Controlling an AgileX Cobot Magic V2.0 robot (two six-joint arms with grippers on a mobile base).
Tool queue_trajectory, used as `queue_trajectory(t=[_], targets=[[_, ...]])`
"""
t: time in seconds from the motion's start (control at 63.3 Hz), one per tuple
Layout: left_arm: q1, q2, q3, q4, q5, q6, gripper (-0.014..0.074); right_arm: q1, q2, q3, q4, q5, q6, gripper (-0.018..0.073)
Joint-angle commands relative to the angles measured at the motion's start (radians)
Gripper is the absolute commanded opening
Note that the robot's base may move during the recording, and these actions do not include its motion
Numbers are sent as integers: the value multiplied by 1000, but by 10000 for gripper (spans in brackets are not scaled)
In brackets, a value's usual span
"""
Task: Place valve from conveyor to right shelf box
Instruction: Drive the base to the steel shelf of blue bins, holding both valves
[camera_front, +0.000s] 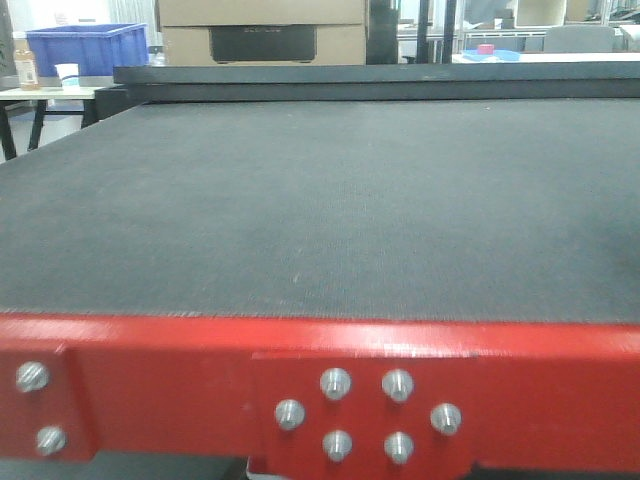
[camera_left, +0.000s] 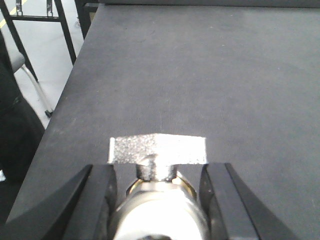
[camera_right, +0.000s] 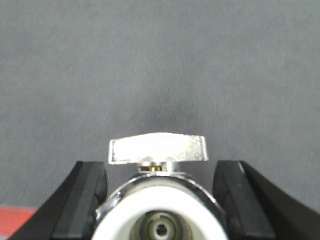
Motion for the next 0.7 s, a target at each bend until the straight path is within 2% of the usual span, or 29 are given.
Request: queue_trajectory(t=[0.0, 0.68], targets=[[-4, -5, -5, -5, -59, -2, -111, -1, -13, -8, -4, -54, -8, -167], [-4, -5, -5, -5, -59, -2, -111, -1, -13, -8, -4, -54, -8, -167]])
